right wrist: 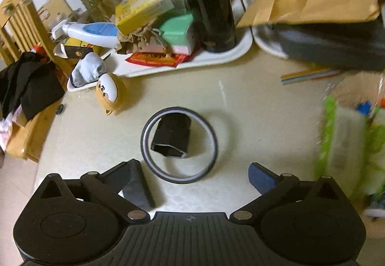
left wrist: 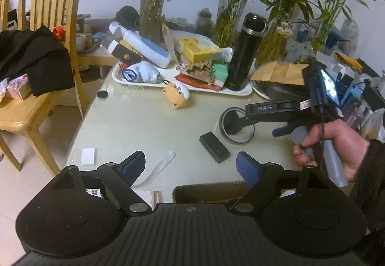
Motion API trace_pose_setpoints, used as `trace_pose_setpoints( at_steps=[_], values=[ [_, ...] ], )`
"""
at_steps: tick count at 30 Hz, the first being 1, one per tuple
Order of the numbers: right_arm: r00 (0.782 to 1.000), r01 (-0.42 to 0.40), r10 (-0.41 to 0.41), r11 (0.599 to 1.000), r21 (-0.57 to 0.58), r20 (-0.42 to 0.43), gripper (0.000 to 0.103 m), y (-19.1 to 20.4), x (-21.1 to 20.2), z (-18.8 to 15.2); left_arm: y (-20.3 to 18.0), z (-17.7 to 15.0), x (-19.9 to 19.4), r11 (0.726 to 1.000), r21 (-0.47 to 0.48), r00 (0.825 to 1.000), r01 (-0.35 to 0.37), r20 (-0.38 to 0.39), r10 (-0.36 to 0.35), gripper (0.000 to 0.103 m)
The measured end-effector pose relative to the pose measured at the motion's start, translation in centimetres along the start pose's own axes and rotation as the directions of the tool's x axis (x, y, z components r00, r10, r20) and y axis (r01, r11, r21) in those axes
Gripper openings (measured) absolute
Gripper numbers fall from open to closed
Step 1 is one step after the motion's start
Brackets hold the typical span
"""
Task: Organize rigid objects
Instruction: 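Move the right gripper toward the amber tape ring with the black hexagonal piece, then lower the open right gripper around the rim of the amber tape ring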
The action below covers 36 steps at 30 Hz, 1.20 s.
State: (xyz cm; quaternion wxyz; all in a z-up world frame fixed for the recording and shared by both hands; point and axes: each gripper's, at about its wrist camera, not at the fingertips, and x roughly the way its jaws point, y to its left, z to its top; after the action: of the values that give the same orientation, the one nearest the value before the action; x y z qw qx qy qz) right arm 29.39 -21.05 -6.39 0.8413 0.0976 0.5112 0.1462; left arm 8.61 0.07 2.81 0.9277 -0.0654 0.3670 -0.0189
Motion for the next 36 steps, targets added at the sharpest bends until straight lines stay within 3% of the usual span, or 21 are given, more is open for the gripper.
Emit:
trace_pose_setpoints(
  at_steps=[4, 11, 17, 21, 36],
  values=[
    [1.000, -0.016, 0.017, 0.997, 0.079, -0.008, 0.103, 0.6, 1.4, 0.4, 0.2, 0.0, 0.2, 1.000, -0.002, 1.000, -0.015, 0.001, 0.015, 0.085],
    [0.999, 0.045, -0.045, 0.974, 0.220, -0.006, 0.103, 0.1, 3.5, 0.7, 1.1, -0.1, 0.2, 0.999, -0.031, 1.000, -0.019, -0.019, 0.018, 0.087],
    [0.998, 0.023, -0.039, 0.958, 0.286, 0.048, 0.103, 0.0, 4.2, 0.8, 1.6, 0.2, 0.1, 0.998, -0.058, 1.000, -0.010, -0.017, 0.009, 0.088],
    [0.998, 0.012, -0.029, 0.958, 0.287, 0.056, 0.103, 0.7, 4.8, 0.9, 1.7, 0.1, 0.2, 0.998, -0.062, 1.000, -0.008, -0.024, 0.007, 0.088],
    [0.992, 0.116, -0.123, 0.977, 0.180, 0.025, 0.100, 2.7, 5.4, 0.9, 2.0, 0.1, 0.5, 0.996, -0.090, 0.998, 0.010, -0.068, -0.016, 0.088]
  ],
)
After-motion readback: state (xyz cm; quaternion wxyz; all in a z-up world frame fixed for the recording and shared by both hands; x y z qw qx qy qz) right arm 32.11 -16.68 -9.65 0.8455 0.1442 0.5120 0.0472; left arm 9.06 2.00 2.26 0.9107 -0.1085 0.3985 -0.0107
